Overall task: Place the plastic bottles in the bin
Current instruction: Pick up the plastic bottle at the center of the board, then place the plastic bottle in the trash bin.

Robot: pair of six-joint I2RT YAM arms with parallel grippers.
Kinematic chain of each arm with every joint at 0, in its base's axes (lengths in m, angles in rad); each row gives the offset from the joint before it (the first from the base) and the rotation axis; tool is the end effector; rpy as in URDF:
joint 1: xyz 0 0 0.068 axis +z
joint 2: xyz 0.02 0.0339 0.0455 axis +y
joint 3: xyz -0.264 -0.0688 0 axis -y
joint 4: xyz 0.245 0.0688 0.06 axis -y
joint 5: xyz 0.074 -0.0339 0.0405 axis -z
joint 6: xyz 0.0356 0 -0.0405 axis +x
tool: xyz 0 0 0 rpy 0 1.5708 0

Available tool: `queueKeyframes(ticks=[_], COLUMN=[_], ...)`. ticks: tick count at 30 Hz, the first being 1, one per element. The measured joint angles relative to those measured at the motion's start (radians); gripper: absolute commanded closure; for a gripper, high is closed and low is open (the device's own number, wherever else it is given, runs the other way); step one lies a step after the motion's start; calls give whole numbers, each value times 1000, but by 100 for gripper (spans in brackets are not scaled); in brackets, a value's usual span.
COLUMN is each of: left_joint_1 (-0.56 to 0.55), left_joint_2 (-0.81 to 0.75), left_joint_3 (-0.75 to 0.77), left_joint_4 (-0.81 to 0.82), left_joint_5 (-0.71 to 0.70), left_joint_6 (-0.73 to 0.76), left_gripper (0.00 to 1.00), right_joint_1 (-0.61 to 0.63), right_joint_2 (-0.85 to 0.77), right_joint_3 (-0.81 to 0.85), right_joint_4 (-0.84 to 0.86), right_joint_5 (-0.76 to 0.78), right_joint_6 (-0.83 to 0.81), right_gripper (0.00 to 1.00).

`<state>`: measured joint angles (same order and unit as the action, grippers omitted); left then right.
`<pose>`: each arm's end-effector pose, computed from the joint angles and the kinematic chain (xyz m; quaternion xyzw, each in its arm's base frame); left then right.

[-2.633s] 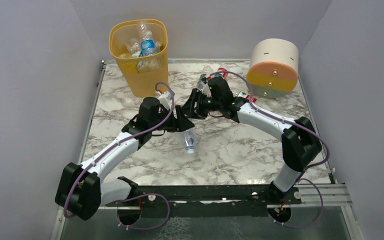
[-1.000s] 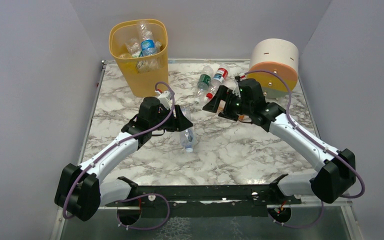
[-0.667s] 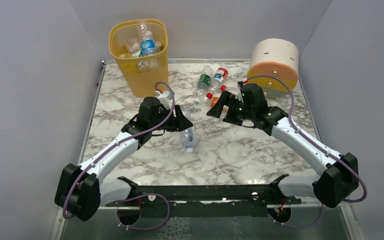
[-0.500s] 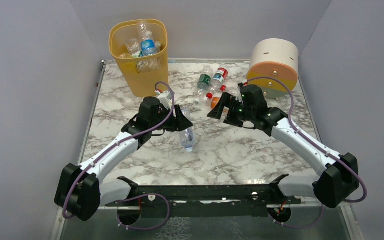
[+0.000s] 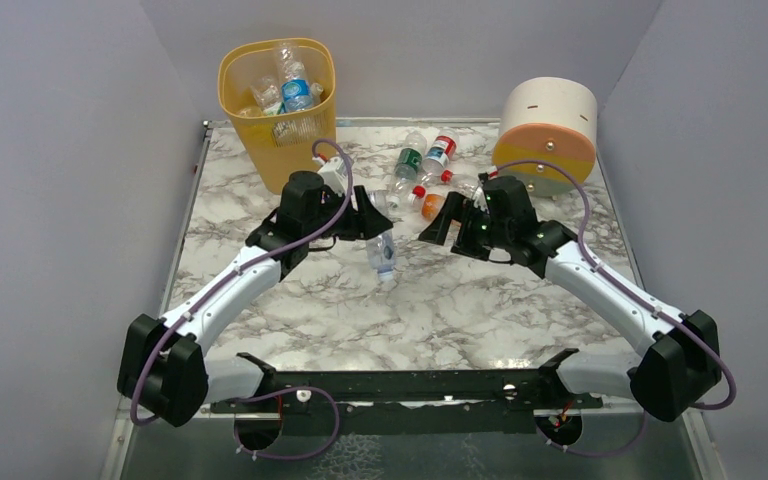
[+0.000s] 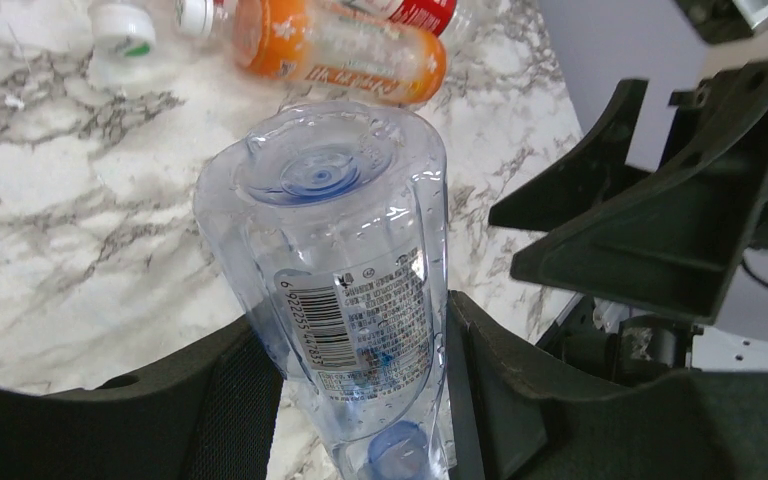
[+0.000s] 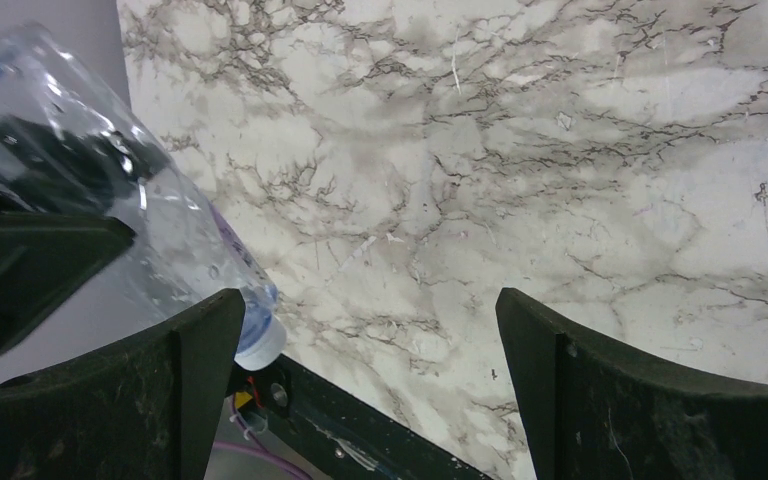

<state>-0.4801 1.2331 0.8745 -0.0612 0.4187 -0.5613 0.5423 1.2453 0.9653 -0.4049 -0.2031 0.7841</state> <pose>0.2419 -0.1423 0.2894 0.0797 0.8245 -0.4161 0.3751 0.2292 0.1465 0.2847 0.0653 0.8975 0.3347 0.2796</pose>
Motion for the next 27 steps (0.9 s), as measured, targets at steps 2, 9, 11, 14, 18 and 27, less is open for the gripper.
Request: queueKeyframes(ticks=[2, 9, 11, 14, 18, 27], left_joint_1=[0, 0, 2, 24, 96, 381], left_joint_2=[25, 179, 227, 296, 369, 456], left_joint_3=[55, 398, 513, 682, 848, 970], left_joint_4=[-5, -50, -56, -65, -64, 22], left_joint_5=[-3, -36, -56, -73, -72, -64], left_joint_6=[0, 24, 43, 70, 76, 23], left_gripper=[57, 57, 57, 57, 57, 56], right_joint_1=[-1, -1, -1, -1, -1, -1], right_joint_2=[-14, -51, -59, -74, -97, -139], right_joint_3=[-10, -42, -51, -69, -93, -135], right_joint_4=[0, 8, 13, 18, 22, 51], right_joint_5=[0, -3, -6, -13, -22, -50], right_joint_6=[0, 1, 4, 8, 14, 37], right_gripper=[0, 0, 1, 1, 1, 0])
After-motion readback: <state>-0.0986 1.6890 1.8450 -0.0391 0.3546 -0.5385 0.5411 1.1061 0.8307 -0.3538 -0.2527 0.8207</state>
